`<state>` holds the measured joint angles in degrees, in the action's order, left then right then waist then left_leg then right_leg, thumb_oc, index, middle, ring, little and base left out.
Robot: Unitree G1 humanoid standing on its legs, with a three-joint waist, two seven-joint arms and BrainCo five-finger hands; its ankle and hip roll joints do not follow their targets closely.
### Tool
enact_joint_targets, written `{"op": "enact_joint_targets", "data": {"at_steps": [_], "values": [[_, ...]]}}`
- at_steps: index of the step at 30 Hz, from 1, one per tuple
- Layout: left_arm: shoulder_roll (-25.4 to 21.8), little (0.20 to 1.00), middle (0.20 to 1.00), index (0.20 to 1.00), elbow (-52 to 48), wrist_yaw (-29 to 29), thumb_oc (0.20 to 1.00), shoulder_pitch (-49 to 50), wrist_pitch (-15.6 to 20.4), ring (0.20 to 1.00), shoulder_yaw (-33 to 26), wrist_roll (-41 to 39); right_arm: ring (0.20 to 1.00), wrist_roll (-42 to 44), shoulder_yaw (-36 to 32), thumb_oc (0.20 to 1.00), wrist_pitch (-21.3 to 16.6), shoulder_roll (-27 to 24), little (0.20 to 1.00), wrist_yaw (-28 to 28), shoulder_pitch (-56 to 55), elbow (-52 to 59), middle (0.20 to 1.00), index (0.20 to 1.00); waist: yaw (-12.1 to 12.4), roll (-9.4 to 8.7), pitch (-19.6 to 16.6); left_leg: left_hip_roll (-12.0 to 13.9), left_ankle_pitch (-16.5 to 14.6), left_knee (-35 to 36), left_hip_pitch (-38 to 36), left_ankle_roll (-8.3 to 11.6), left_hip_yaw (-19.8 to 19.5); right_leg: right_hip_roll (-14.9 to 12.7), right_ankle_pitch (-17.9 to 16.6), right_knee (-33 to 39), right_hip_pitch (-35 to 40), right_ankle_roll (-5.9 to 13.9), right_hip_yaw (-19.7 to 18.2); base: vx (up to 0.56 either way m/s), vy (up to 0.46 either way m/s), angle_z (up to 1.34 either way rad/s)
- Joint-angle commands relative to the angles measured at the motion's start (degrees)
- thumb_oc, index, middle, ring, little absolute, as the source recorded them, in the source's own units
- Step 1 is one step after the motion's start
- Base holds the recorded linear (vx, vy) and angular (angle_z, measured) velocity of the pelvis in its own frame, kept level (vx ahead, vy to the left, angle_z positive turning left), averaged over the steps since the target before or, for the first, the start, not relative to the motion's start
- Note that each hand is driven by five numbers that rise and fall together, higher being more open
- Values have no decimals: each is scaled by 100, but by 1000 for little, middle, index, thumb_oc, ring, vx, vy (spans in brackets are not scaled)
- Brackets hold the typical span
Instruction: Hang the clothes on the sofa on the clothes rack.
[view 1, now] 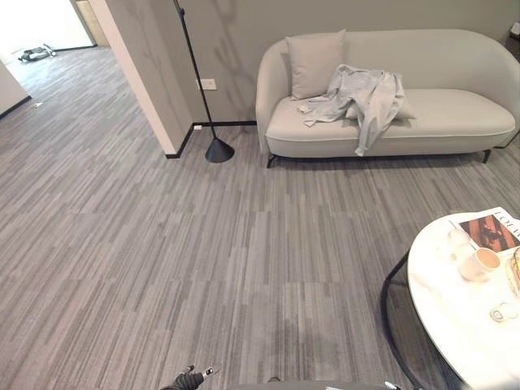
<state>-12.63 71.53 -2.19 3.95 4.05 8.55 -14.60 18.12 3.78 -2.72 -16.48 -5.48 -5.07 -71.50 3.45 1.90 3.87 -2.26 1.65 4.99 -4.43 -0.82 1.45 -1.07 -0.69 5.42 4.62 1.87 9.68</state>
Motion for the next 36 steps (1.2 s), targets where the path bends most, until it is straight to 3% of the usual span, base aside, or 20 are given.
{"op": "enact_joint_targets", "data": {"at_steps": [1,18,26,29,31,36], "values": [[-62,1000,1000,1000,285,-38,1000,-429,119,1000,-189,59,1000,53,107,1000,-56,-209,1000,-18,264,-100,1000,1000,47,-252,31,66,-350,1,-182,280,-310,-548,3,-42,355,658,96,13,-26,3],[16,1000,1000,1000,258,47,1000,-498,95,1000,197,405,1000,-29,280,1000,-74,-171,1000,49,207,84,1000,1000,-166,-270,-17,103,-468,1,-322,240,-143,-503,-14,-42,371,626,-132,6,4,-4],[-9,1000,1000,1000,193,43,1000,-557,67,1000,161,355,1000,-84,332,1000,-13,-136,1000,163,277,114,1000,1000,-269,-224,52,14,-510,1,-264,85,-48,-557,-126,-195,75,683,-485,-22,57,-17],[-21,1000,1000,1000,200,75,1000,-610,46,1000,186,359,1000,-73,315,1000,5,-144,1000,186,328,149,1000,1000,-298,-193,114,-44,-514,1,-212,-5,-79,-599,-72,-665,-213,711,-660,-41,92,-21],[-26,1000,1000,1000,218,95,1000,-637,46,1000,199,405,1000,-1,213,1000,-5,-212,1000,195,376,210,1000,1000,-400,-105,256,-126,-573,1,-298,-145,-118,-609,-108,-1598,-670,735,-931,-45,190,-22],[-56,1000,1000,1000,197,106,1000,-630,32,1000,223,405,1000,96,135,1000,-45,-291,1000,163,395,287,1000,1000,-543,23,519,-193,-554,1,-459,-349,-217,-635,-833,-3052,-1453,668,-1122,15,109,-12]]}}
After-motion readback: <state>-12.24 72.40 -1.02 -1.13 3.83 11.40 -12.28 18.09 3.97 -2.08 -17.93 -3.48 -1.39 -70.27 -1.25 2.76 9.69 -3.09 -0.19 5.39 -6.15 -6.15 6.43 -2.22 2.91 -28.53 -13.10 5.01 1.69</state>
